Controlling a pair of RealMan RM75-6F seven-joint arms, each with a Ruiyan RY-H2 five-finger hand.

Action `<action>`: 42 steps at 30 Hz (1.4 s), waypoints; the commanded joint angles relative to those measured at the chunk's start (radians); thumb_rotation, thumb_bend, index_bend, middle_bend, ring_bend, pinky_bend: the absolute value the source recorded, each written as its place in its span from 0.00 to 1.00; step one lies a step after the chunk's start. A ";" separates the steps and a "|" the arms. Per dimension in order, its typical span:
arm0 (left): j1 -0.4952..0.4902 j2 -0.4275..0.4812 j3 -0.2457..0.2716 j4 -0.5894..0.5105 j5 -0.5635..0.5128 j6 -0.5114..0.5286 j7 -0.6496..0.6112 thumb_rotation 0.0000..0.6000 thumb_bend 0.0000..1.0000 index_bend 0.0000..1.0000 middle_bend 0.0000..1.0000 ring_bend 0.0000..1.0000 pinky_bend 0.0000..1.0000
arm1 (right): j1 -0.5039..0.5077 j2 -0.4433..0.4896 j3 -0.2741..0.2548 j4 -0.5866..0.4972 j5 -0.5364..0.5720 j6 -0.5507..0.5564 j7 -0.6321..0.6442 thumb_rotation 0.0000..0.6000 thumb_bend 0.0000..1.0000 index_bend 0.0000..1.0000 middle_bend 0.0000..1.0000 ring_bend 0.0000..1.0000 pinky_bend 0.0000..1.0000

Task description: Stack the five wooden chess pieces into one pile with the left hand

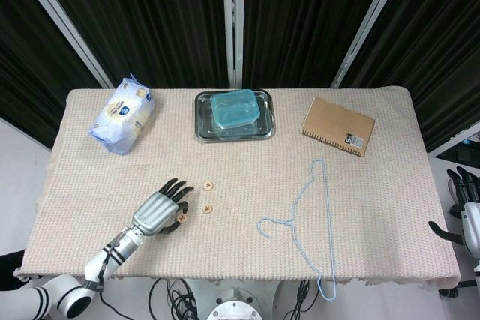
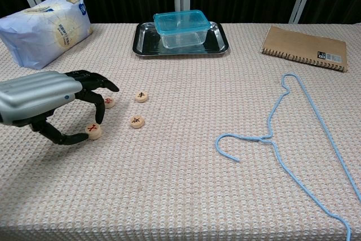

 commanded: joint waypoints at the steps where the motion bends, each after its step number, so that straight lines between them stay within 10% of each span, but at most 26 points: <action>1: 0.000 -0.004 0.000 0.004 -0.008 -0.007 0.003 1.00 0.30 0.44 0.09 0.00 0.00 | 0.000 0.001 0.000 -0.001 0.000 0.000 0.001 1.00 0.08 0.00 0.00 0.00 0.00; 31: 0.002 0.044 -0.008 -0.110 0.011 0.024 0.035 1.00 0.30 0.36 0.09 0.00 0.00 | -0.004 0.003 0.001 -0.003 -0.002 0.008 0.006 1.00 0.08 0.00 0.00 0.00 0.00; 42: -0.061 -0.017 -0.084 -0.095 -0.087 -0.071 0.082 1.00 0.29 0.36 0.08 0.00 0.00 | -0.006 0.008 0.001 0.002 -0.006 0.008 0.029 1.00 0.08 0.00 0.00 0.00 0.00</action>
